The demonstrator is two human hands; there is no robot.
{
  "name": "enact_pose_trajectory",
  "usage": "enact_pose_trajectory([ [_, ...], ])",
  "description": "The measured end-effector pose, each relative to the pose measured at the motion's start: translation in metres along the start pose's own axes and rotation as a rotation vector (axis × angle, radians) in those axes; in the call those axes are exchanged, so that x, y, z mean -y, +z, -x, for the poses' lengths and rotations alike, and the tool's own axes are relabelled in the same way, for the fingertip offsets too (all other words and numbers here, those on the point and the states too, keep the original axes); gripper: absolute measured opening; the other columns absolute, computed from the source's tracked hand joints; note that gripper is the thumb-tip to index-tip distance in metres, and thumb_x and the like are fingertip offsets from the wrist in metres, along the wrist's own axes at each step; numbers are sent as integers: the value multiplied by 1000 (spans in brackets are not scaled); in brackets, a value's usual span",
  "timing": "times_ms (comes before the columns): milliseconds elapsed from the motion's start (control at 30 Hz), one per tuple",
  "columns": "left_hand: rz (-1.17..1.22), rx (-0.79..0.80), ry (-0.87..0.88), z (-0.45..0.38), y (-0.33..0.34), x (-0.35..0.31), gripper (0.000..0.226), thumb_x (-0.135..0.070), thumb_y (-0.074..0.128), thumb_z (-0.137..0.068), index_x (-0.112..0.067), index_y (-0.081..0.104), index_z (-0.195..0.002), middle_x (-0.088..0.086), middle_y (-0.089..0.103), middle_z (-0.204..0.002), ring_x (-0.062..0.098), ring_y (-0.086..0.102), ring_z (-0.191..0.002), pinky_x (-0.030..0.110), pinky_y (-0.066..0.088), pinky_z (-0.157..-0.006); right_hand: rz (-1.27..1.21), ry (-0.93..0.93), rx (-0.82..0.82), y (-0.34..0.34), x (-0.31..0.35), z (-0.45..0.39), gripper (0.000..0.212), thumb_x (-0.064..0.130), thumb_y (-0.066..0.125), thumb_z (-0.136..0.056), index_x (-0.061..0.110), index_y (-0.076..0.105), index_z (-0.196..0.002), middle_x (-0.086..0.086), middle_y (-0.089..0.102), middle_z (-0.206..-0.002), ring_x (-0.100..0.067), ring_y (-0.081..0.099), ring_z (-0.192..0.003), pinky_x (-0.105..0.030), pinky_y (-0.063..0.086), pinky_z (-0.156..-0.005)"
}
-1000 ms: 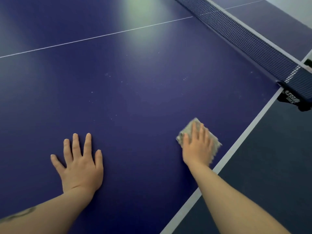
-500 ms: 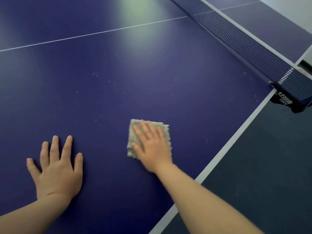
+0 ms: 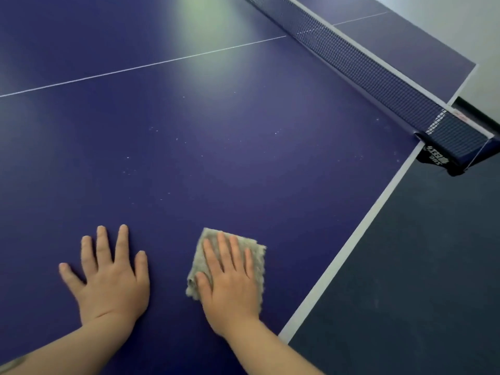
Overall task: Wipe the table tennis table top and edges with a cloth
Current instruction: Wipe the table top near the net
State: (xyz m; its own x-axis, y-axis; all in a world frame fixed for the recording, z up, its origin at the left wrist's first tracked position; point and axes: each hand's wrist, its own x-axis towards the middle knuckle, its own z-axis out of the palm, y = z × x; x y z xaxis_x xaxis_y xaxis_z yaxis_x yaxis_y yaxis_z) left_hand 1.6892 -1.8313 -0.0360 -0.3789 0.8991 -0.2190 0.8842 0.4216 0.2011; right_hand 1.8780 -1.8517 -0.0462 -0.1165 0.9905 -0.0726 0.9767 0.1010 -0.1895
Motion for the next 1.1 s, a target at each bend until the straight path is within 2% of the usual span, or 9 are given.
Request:
enact_pose_trajectory([
  [100,-5,21,8,4,-1,-7,61,-49,11,-99,-33,-10,-154,1,-12,-163,22,-17,-148,57,-6,-116,55,-141,105,-10,-7,-43,64,55,9,-96,36,5,-157,11,-6,-163,-13,-3,-153,-43,1,-122],
  [167,-37,50,28,4,-4,-7,62,-49,6,-99,-31,-19,-152,2,-18,-162,25,-20,-147,58,-6,-116,57,30,165,-16,-31,-52,70,59,-10,-87,38,-14,-153,15,-23,-158,-11,-16,-151,-40,-8,-123],
  [267,-30,46,131,-1,-9,14,61,-53,1,-96,-35,-20,-151,1,-15,-163,22,-14,-149,48,-2,-116,118,347,32,-9,-46,-21,66,57,-17,-90,34,-25,-151,5,-10,-165,-15,-10,-152,-43,1,-124],
  [367,7,3,181,-24,-21,52,61,-52,4,-98,-31,-15,-152,-3,-11,-164,18,-9,-150,38,2,-118,83,207,-39,5,9,17,61,48,7,-103,24,3,-160,-4,23,-163,-23,20,-150,-48,19,-116],
  [467,8,-72,83,-54,-34,84,62,-45,11,-101,-24,-15,-153,-4,-14,-163,18,-15,-149,41,-2,-122,44,-106,15,10,82,10,60,46,32,-98,27,32,-155,-1,34,-159,-22,32,-146,-47,24,-111],
  [633,42,-119,94,-66,-30,93,59,-42,10,-101,-26,-12,-153,-6,-12,-162,17,-15,-149,44,-5,-121,65,-397,125,16,136,-75,56,50,14,-103,32,21,-156,6,18,-164,-17,16,-151,-43,9,-116],
  [733,62,-137,92,-67,-26,96,59,-42,6,-100,-25,-13,-153,-7,-14,-161,16,-16,-149,44,-6,-121,100,-230,157,7,107,-127,69,55,-7,-90,35,-8,-156,11,-12,-164,-12,-12,-152,-38,-10,-121],
  [900,48,-155,109,-68,-23,97,64,-44,-1,-94,-23,-4,-155,-4,-4,-163,19,-9,-150,47,-2,-121,128,448,33,-5,17,-90,56,52,-4,-98,32,-23,-147,1,-6,-167,-17,-8,-153,-44,1,-123],
  [1100,-12,-136,92,-71,-19,99,61,-41,8,-99,-19,15,-155,-1,16,-162,22,8,-151,48,5,-119,41,7,41,20,101,-42,60,48,7,-104,25,22,-157,-1,31,-161,-20,26,-148,-44,18,-114],
])
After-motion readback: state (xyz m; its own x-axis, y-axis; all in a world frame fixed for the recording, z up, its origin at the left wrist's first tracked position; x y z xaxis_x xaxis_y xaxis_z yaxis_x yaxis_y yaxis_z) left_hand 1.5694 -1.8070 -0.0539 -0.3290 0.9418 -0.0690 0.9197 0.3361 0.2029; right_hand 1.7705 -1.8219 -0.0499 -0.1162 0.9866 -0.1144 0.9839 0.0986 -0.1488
